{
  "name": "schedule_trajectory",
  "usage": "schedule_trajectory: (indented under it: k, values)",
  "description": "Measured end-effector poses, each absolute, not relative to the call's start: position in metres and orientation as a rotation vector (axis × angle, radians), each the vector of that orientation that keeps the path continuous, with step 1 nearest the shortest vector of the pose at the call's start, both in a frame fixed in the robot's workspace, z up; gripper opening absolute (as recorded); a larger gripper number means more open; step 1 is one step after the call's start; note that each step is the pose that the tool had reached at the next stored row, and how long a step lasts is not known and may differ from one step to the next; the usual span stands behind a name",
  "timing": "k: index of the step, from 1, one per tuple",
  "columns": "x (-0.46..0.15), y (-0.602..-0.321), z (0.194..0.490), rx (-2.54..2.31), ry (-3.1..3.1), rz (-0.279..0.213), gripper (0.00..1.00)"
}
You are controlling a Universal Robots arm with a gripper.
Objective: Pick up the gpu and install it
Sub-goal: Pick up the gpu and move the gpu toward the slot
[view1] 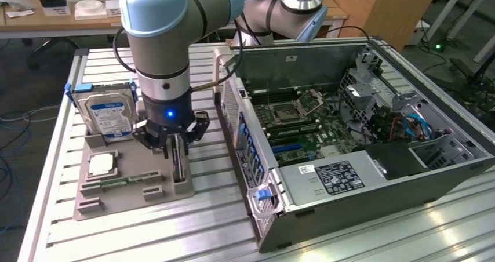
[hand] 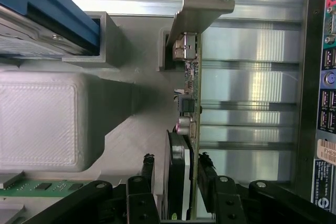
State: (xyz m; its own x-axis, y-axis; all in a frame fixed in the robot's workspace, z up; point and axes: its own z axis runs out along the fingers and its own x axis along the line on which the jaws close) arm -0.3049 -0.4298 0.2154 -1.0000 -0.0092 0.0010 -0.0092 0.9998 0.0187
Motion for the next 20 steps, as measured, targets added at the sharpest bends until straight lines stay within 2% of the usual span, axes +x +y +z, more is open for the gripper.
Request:
schedule_trajectory:
  k: [20]
  values:
    - [-0.3049, -0.4277, 0.2154, 0.015, -3.14, -0.029, 0.44]
